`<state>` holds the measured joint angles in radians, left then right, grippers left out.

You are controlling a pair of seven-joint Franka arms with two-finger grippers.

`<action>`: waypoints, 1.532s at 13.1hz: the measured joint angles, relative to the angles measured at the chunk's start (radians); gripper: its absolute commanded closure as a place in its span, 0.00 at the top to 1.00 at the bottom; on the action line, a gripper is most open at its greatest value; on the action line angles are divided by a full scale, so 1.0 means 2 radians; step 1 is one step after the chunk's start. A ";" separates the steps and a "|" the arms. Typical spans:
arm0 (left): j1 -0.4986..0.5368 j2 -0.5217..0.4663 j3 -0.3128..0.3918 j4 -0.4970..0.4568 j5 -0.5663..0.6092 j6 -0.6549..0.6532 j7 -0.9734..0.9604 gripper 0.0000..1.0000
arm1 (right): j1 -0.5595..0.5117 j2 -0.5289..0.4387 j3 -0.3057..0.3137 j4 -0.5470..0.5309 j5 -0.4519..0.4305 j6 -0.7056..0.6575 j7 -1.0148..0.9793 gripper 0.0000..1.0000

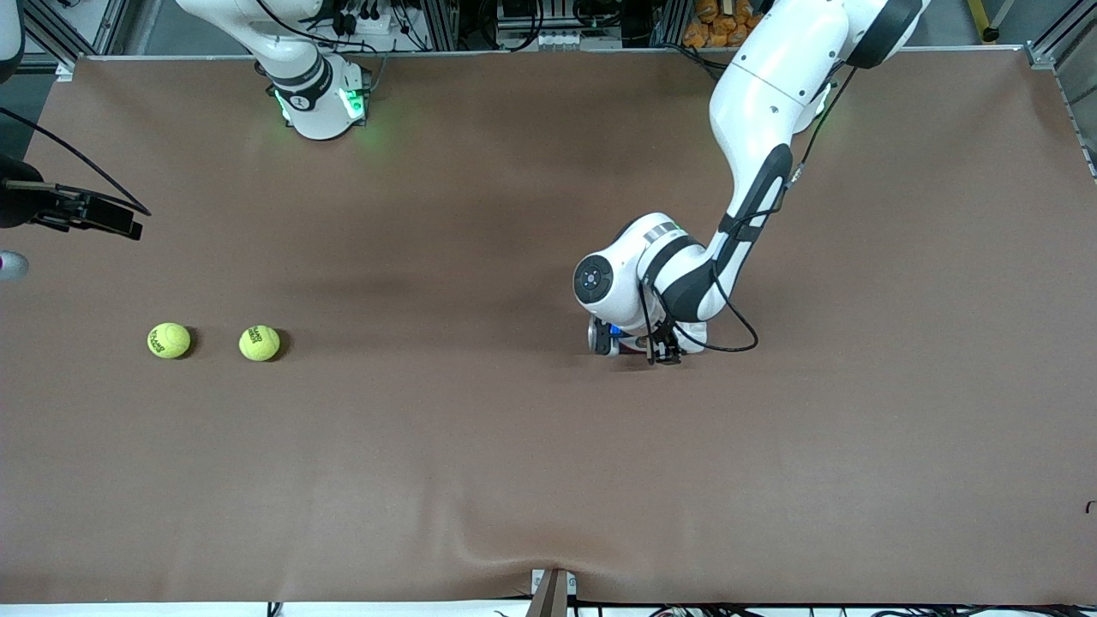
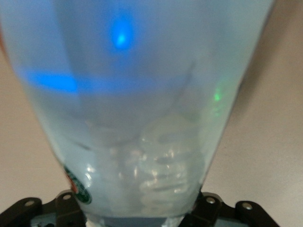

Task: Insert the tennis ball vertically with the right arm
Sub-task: 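Stand the tube upright with the left gripper while the right gripper reaches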

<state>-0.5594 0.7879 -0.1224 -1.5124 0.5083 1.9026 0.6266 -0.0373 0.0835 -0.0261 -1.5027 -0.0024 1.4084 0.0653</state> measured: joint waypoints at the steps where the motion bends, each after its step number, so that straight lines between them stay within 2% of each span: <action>1: 0.000 0.000 -0.003 0.007 -0.005 0.000 0.000 0.74 | 0.000 0.002 0.000 0.000 0.000 0.005 0.000 1.00; 5: 0.001 -0.001 -0.024 0.042 -0.016 0.003 -0.001 0.74 | 0.000 0.027 0.000 0.000 0.001 0.021 0.000 1.00; 7: 0.002 -0.001 -0.033 0.060 -0.029 0.025 -0.002 0.74 | 0.000 0.048 0.000 0.000 0.000 0.042 -0.001 1.00; 12: 0.006 -0.001 -0.036 0.066 -0.080 0.185 -0.038 0.74 | 0.000 0.081 0.002 0.001 0.000 0.067 -0.004 1.00; 17: -0.002 0.001 -0.053 0.064 -0.100 0.362 -0.141 0.74 | 0.000 0.113 0.001 -0.009 0.016 0.079 -0.030 1.00; 20: -0.007 0.005 -0.054 0.060 -0.117 0.444 -0.186 0.75 | -0.002 0.128 0.000 -0.046 0.018 0.126 -0.071 1.00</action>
<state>-0.5743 0.7975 -0.2296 -1.3915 0.2746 2.7902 0.2547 -0.0416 0.3403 -0.0252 -1.5952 0.0327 1.6614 -0.0757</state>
